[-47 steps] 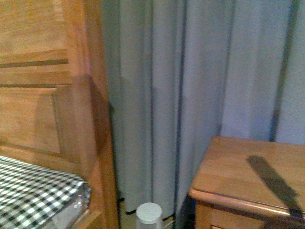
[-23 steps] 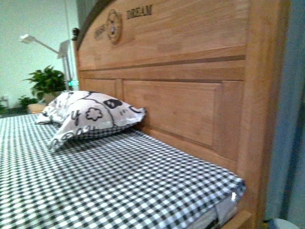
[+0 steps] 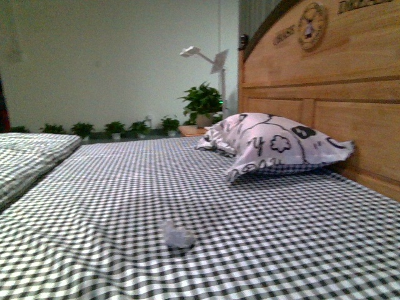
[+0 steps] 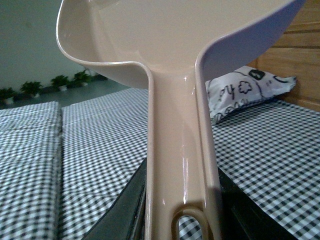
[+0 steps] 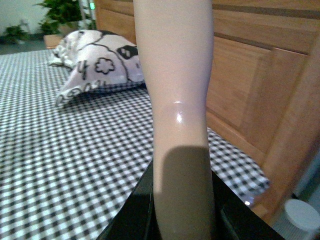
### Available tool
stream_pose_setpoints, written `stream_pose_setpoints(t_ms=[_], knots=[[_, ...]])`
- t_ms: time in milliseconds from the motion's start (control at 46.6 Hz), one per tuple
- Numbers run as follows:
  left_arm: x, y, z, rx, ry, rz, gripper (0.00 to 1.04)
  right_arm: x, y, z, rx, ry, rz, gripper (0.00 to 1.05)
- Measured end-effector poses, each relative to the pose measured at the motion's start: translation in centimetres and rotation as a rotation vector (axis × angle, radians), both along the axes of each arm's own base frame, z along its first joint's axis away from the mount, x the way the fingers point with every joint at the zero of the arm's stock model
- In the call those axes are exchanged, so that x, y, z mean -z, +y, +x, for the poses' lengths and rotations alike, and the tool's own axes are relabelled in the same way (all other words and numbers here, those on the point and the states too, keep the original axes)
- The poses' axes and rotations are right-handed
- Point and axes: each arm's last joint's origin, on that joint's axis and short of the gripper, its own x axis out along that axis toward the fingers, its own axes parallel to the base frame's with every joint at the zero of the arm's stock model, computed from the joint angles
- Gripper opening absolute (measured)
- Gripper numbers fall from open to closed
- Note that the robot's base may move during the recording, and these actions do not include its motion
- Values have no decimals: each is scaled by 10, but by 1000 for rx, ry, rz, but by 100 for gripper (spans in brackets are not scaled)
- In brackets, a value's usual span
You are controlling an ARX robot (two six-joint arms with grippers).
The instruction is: Clean up trash
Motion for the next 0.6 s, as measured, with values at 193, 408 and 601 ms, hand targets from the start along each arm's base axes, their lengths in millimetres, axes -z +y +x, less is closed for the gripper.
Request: stream_pose_setpoints(t_ms=[193,408,601], knots=[[-1,0,-1,-15,-7,-1,28,1,1,1,-18,4,-3,20],[-1,0,-1,2,-5,2,28,0,1,0,-4,2,-1,20],[0,1,1,16,62,6,28,0,0,0,-2,1,-1,20]])
